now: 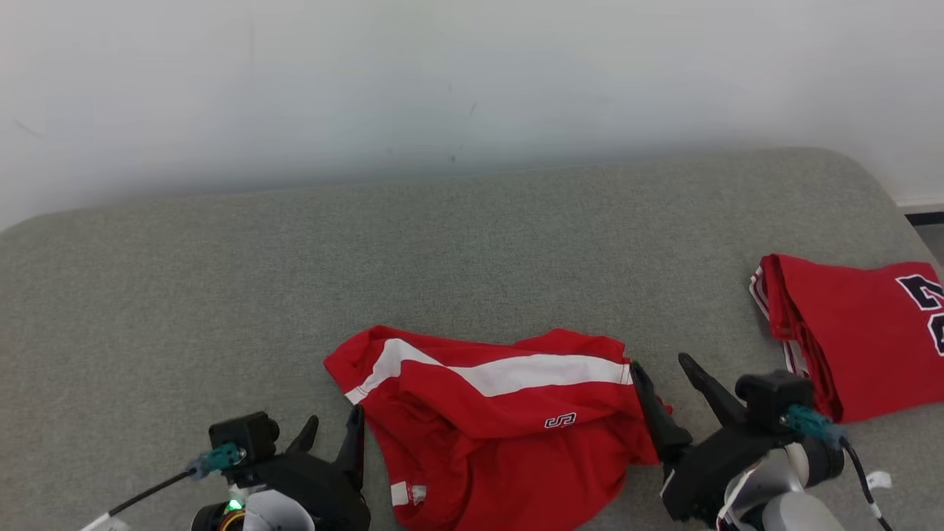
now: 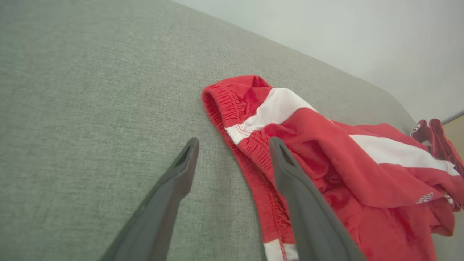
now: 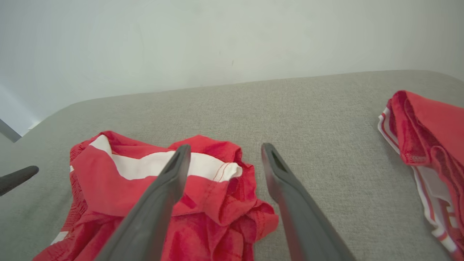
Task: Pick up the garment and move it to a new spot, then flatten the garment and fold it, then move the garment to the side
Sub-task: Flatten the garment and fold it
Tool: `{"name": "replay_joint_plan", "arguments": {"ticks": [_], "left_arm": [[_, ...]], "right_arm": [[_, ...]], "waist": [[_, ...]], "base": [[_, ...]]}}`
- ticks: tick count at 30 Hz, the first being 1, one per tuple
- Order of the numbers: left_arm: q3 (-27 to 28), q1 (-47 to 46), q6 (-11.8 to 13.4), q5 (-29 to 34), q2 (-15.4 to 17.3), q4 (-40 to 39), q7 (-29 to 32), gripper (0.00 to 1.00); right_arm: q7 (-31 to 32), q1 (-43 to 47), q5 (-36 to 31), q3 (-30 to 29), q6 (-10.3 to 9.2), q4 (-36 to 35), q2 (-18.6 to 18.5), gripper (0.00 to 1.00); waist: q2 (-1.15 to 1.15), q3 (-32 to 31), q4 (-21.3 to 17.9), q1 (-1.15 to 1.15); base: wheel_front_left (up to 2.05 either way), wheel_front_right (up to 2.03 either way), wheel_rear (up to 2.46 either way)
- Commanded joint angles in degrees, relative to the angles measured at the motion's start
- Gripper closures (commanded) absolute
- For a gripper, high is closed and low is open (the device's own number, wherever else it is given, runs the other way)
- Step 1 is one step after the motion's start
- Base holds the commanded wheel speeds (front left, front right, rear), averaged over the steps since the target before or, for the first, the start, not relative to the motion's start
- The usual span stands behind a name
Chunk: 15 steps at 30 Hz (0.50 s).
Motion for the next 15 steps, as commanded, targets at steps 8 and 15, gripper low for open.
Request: {"name": "replay_joint_plan", "arguments": {"ticks": [8, 15], "left_arm": [[-3.7, -5.8, 2.9, -8.0, 0.0, 4.8, 3.1, 0.0], [-4.5, -8.1, 5.0, -11.2, 0.1, 8.3, 4.2, 0.0]], "right_arm": [[1.9, -7.0, 1.6, 3.4, -0.15, 3.9, 0.1, 0.0], [0.2, -7.7, 2.7, 5.4, -0.15, 5.6, 0.1, 0.0]], "waist": [[0.0, 2.0, -2.3, -0.01], [0.0, 2.1, -3.3, -0.01]], "base": [[0.0, 0.0, 0.0], [0.0, 0.0, 0.0]]}}
